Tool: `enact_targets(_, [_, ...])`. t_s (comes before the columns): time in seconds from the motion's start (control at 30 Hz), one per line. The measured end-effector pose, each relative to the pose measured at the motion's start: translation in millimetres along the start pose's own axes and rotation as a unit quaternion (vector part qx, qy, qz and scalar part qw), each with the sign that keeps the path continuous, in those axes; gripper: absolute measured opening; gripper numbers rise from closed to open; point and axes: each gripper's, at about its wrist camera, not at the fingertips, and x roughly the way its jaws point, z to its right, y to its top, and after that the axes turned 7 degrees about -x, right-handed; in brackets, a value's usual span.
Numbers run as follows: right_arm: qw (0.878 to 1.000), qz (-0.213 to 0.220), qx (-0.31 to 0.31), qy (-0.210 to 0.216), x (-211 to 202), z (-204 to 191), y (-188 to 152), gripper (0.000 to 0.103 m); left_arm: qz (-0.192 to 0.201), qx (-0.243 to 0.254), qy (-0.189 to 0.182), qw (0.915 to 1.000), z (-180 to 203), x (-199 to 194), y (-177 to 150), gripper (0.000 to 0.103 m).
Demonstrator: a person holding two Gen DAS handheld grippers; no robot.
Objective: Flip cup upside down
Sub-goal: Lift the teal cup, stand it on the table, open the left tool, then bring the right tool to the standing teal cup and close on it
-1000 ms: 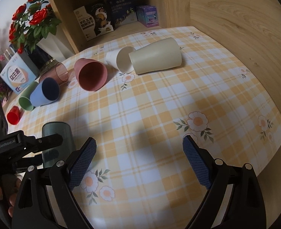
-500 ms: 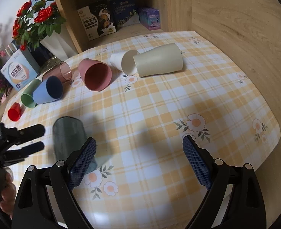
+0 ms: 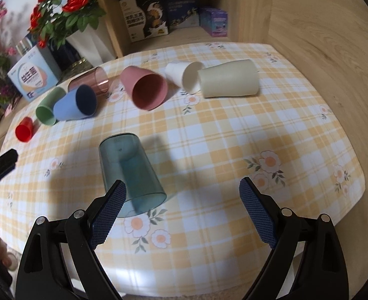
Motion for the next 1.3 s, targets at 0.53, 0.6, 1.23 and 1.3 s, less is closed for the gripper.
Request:
enact_targets(0.53, [0.992,-0.050,-0.091,0.072,20,-41,37,0.089,0.145,-0.001,0.091,0.9852,-80,-78,-5,0.084])
enact_targets(0.6, [0.989,-0.064,-0.108,0.081,26,-51,44,0.089,0.146,-0.011,0.088,0.9854,-88,-80,-6,0.084])
enact_targets(1.23, [0.962,-0.203,-0.142,0.114,98,-93,91,0.088,0.123,-0.035,0.122,0.9842,-101,-74,-6,0.095])
enact_targets(1.3, [0.960,-0.212,-0.147,0.112,102,-97,89,0.088,0.122,-0.042,0.121,0.9843,-104,-74,-6,0.097])
